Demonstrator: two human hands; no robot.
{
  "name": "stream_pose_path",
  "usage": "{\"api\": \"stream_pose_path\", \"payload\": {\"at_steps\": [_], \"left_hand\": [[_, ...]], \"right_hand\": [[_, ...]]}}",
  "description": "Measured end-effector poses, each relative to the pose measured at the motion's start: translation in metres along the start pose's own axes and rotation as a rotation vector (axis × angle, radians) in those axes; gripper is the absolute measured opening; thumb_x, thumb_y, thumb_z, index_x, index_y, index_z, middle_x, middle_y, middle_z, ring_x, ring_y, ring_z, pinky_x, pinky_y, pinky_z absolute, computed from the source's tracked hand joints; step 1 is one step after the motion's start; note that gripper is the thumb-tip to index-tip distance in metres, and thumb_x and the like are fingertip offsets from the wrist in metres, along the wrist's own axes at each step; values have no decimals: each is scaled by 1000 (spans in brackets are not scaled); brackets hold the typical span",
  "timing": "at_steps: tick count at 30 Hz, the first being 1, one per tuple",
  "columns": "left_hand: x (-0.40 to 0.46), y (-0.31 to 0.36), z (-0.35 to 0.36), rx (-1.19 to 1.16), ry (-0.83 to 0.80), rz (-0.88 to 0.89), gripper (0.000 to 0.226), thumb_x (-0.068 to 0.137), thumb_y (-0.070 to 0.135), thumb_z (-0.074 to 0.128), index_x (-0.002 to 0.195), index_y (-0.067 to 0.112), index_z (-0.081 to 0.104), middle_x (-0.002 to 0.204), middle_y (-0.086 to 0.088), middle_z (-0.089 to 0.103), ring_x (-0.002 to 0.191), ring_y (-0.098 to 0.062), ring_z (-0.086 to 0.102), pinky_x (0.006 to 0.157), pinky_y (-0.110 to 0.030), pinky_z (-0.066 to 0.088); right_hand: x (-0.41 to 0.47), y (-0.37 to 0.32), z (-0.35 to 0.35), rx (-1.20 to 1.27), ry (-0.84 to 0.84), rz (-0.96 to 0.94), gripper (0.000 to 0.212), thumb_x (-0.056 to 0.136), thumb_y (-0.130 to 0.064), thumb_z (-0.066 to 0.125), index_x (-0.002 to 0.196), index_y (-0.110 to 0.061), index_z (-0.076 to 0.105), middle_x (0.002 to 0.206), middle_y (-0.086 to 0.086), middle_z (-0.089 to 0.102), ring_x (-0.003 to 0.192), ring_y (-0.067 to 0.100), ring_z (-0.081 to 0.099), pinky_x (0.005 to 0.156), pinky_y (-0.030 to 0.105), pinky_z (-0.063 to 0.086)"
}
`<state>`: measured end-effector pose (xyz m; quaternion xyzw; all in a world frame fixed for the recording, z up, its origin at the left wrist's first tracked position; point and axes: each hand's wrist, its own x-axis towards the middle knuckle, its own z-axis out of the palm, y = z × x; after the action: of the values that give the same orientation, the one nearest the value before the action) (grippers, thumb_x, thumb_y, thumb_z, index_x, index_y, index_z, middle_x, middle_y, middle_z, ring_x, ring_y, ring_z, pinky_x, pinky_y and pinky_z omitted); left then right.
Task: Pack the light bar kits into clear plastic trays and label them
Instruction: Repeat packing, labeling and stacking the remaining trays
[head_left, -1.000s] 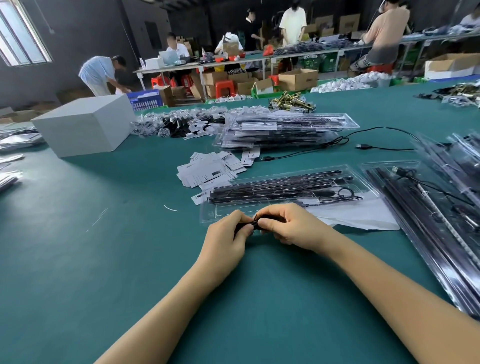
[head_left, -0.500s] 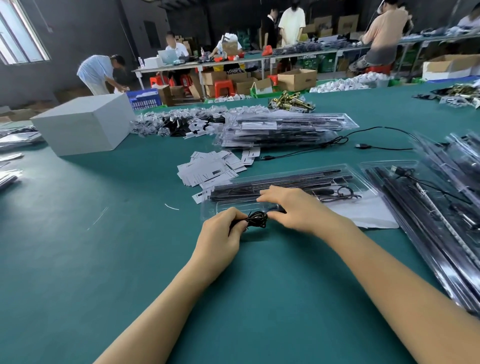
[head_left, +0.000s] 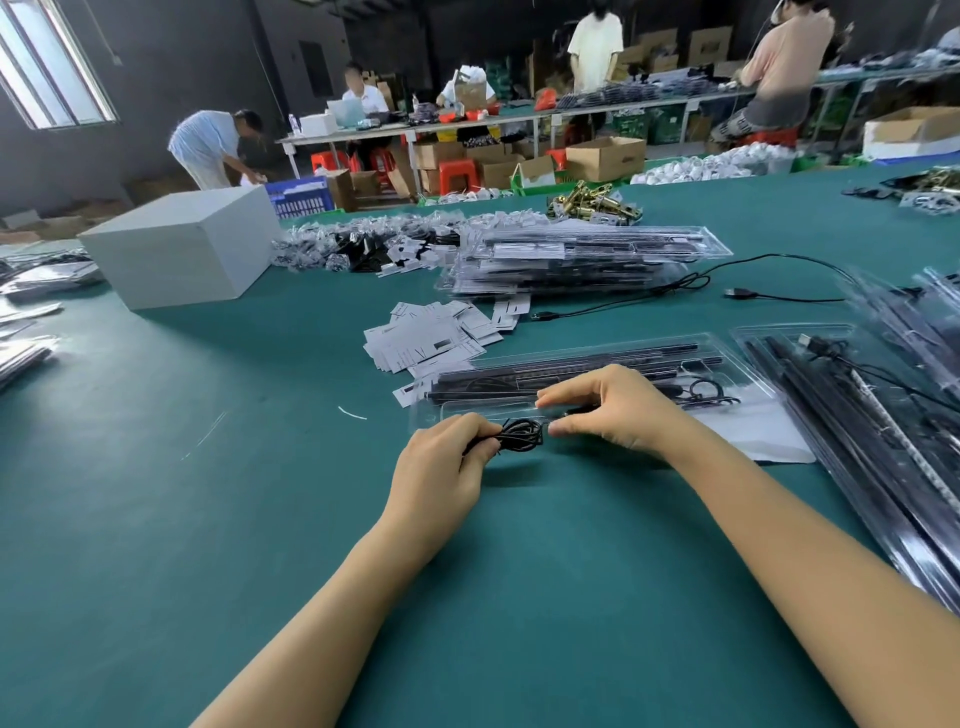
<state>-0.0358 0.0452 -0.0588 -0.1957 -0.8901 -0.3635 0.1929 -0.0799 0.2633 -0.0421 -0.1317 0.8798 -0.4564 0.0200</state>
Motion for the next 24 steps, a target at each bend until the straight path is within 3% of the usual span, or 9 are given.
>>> {"api": "stream_pose_path", "payload": {"at_steps": [2, 5, 7, 9, 11, 17, 24], "left_hand": [[-1, 0, -1, 9, 11, 16, 10, 92, 8, 61, 96, 11, 70, 85, 1, 68, 81, -24, 59, 73, -35, 45], [-3, 1, -2, 33, 41, 49, 10, 91, 7, 62, 95, 10, 70, 84, 1, 67, 77, -23, 58, 69, -33, 44], [-2, 1, -2, 66, 52, 62, 10, 91, 8, 62, 95, 12, 70, 82, 2, 67, 75, -22, 57, 66, -31, 43], [-2, 0, -2, 95, 54, 78, 9, 91, 9, 63, 95, 12, 70, 84, 3, 67, 75, -21, 57, 65, -32, 44], [-2, 0, -3, 104, 43, 96, 9, 91, 8, 63, 95, 11, 70, 86, 3, 68, 77, -22, 58, 66, -33, 45], [-1, -1, -9, 188, -26, 246, 7, 88, 0, 64, 93, 0, 69, 82, -8, 66, 74, -32, 60, 62, -41, 51], [-1, 1, -12, 203, -68, 353, 7, 84, 0, 63, 89, -2, 69, 75, -11, 64, 65, -32, 59, 57, -39, 51]], "right_hand": [[1, 1, 0, 31, 75, 4, 17, 80, -14, 76, 95, -21, 76, 96, -9, 74, 88, -3, 67, 84, 12, 47], [1, 2, 1, -130, 162, -68, 11, 84, -16, 72, 89, -25, 74, 85, -9, 73, 80, 1, 66, 77, 17, 47], [-1, 3, 2, -214, 90, -121, 19, 80, -28, 76, 99, -26, 73, 96, -9, 70, 88, 2, 64, 79, 19, 49], [-1, 5, 3, -342, 7, -169, 37, 79, -36, 76, 114, -25, 69, 115, -11, 64, 105, 4, 58, 93, 21, 44], [-2, 5, 4, -426, -11, -204, 43, 81, -36, 74, 122, -25, 65, 126, -10, 59, 115, 6, 52, 102, 25, 38], [1, 3, 1, -283, 25, -120, 36, 79, -32, 76, 114, -29, 69, 116, -11, 67, 109, 4, 59, 96, 22, 45], [3, 0, 2, -240, 45, -76, 25, 82, -30, 74, 106, -30, 72, 104, -10, 70, 98, 7, 62, 91, 27, 49]]}}
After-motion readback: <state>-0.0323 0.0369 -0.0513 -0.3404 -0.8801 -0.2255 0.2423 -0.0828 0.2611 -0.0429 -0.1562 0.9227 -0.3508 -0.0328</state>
